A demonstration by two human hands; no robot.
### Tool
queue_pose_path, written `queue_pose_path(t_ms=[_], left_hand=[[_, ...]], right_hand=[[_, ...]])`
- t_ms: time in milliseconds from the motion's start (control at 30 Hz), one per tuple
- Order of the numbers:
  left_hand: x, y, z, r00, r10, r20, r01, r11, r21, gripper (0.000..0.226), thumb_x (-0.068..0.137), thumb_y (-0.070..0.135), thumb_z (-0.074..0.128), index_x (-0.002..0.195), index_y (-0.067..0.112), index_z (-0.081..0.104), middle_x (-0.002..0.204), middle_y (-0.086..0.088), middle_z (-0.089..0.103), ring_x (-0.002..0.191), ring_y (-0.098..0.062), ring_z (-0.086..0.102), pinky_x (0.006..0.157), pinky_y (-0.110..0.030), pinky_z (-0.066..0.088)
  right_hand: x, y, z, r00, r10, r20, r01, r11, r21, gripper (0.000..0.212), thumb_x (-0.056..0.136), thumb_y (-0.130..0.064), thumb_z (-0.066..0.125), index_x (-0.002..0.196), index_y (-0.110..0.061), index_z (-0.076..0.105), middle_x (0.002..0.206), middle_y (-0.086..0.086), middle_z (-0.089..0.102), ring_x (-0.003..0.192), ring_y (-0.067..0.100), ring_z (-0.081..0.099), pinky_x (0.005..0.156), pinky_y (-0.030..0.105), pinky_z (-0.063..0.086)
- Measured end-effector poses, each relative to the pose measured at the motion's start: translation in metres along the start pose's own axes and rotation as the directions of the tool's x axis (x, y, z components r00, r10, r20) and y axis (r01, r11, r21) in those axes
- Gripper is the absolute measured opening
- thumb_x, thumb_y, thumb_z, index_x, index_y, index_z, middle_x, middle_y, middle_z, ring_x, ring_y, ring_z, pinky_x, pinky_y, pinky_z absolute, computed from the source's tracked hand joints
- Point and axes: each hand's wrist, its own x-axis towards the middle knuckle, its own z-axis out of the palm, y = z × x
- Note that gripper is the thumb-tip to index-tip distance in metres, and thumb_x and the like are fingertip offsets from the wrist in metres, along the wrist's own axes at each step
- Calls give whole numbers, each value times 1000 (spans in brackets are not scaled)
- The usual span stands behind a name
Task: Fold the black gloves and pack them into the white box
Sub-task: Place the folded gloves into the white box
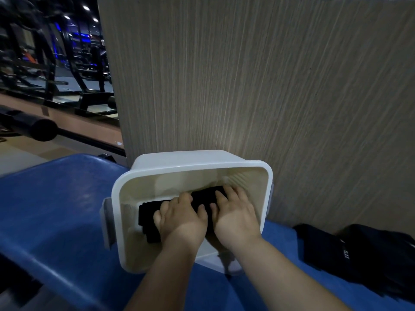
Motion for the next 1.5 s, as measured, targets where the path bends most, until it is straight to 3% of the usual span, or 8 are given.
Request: queue_pose_path(t_ms=[67, 133, 300, 467, 733, 1033, 1300, 1500], left_hand=[[0, -2, 3, 999, 51, -18, -51, 998, -35, 39, 93, 40, 45, 130, 32, 40, 140, 8, 43, 133, -16, 29, 112, -36, 20], [2, -3, 7, 992, 126, 28, -124, 990, -64, 47, 96, 33, 41, 142, 35, 29, 152, 12, 28, 142, -12, 17, 117, -36, 16], [8, -5, 13, 970, 190, 152, -198, 980, 35, 44, 102, 34, 24, 145, 35, 31, 157, 14, 20, 145, -9, 10, 119, -37, 11], [5, -7, 16, 975, 160, 153, -169, 984, 49, 44, 102, 37, 21, 145, 34, 32, 155, 14, 25, 145, -9, 14, 118, -36, 12], [3, -7, 20, 976, 123, 178, -144, 984, 109, 48, 102, 42, 17, 148, 34, 25, 157, 14, 20, 146, -10, 9, 119, -35, 9], [1, -9, 17, 959, 137, 247, -177, 973, 145, 50, 102, 44, 13, 151, 34, 17, 160, 14, 10, 147, -10, 3, 119, -36, 6], [2, -13, 14, 940, 142, 309, -201, 965, 170, 52, 102, 44, 12, 152, 32, 13, 160, 11, 6, 147, -10, 1, 120, -36, 2], [-3, -9, 2, 958, 217, 187, -236, 968, 83, 49, 103, 38, 17, 151, 27, 22, 159, 9, 15, 147, -10, 2, 119, -33, -2]], right_hand=[[1, 1, 1, 989, -18, 144, 10, 998, 55, 61, 97, -42, 10, 147, -15, 34, 156, 4, 27, 145, 21, 18, 116, 26, 4], [5, 5, 0, 972, -17, 233, -13, 992, 128, 52, 104, -36, 19, 151, -16, 22, 160, 0, 14, 147, 14, 7, 115, 21, -3], [4, 9, 4, 950, 14, 311, -71, 982, 174, 51, 104, -35, 22, 152, -17, 20, 160, -2, 13, 146, 13, 13, 118, 25, 7], [8, 9, 7, 936, 41, 349, -124, 967, 221, 51, 104, -35, 23, 151, -17, 24, 159, -2, 17, 145, 13, 18, 119, 27, 12], [12, 12, 13, 933, 5, 361, -74, 982, 176, 50, 102, -36, 23, 149, -19, 30, 155, -2, 28, 138, 16, 31, 115, 30, 22], [7, 13, 13, 936, 0, 351, -62, 985, 163, 50, 103, -36, 22, 150, -20, 27, 157, -2, 24, 141, 16, 26, 117, 28, 17], [11, 10, 8, 920, 3, 393, -55, 991, 121, 47, 102, -35, 23, 144, -19, 37, 147, 1, 39, 129, 21, 40, 110, 33, 28], [3, 4, -7, 970, -47, 238, 14, 991, 136, 59, 97, -44, 12, 148, -19, 30, 154, 3, 26, 141, 23, 22, 117, 33, 14]])
